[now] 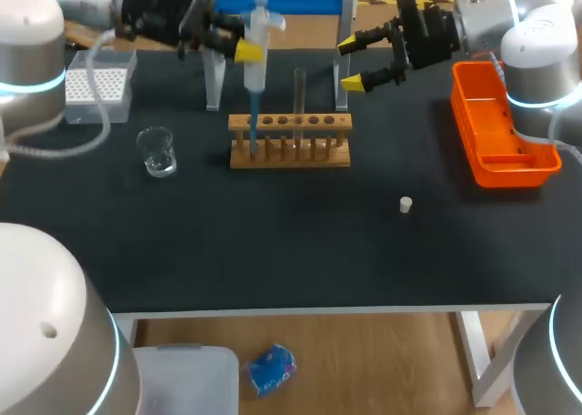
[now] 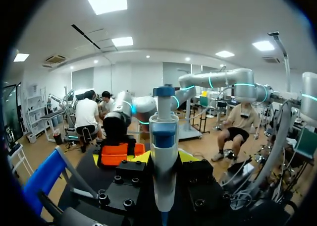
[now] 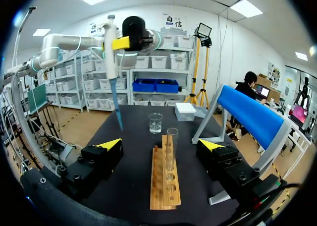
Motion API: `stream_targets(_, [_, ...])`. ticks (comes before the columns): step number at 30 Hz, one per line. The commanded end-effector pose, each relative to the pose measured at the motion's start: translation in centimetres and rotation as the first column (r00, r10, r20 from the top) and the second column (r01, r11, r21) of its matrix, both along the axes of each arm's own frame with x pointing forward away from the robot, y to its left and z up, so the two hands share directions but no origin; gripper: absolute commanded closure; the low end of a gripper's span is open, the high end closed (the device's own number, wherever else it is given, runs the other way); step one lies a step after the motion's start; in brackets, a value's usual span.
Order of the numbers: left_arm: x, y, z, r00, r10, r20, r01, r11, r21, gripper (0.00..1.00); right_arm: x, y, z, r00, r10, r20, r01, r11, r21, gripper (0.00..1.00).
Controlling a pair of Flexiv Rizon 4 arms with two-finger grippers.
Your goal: Invert the test tube, pick up the pipette, mount the tip to pipette, aspirate from beaker and dispense into the tube, eject the tip, return the pipette, and cap with the stopper.
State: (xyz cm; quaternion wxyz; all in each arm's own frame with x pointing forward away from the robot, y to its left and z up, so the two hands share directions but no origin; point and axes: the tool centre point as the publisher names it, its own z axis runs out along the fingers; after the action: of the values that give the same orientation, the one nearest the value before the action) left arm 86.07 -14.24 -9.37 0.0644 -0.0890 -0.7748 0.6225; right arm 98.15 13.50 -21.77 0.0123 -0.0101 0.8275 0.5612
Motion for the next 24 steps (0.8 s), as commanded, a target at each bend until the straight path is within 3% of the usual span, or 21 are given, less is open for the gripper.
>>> stream_targets(1, [-1.1, -0.8, -1.7, 1.0, 0.016, -0.002, -0.016, 1.0, -0.027, 1.0, 0.0, 0.0, 0.0, 1.0, -0.001, 0.002, 0.001, 1.0, 0.0, 0.0])
stream_targets(7, [-1.3, -2.0, -3.0, 1.0, 0.011, -0.013, -0.012, 0.999, -0.047, 1.0, 0.0, 0.0, 0.0, 1.0, -0.001, 0.002, 0.001, 1.0, 0.0, 0.0])
stream_targets(24, [-0.9, -4.8, -3.2, 1.0, -0.012, -0.008, 0.012, 0.997, -0.07, 1.0, 0.0, 0.0, 0.0, 1.0, -0.001, 0.002, 0.001, 1.0, 0.0, 0.0])
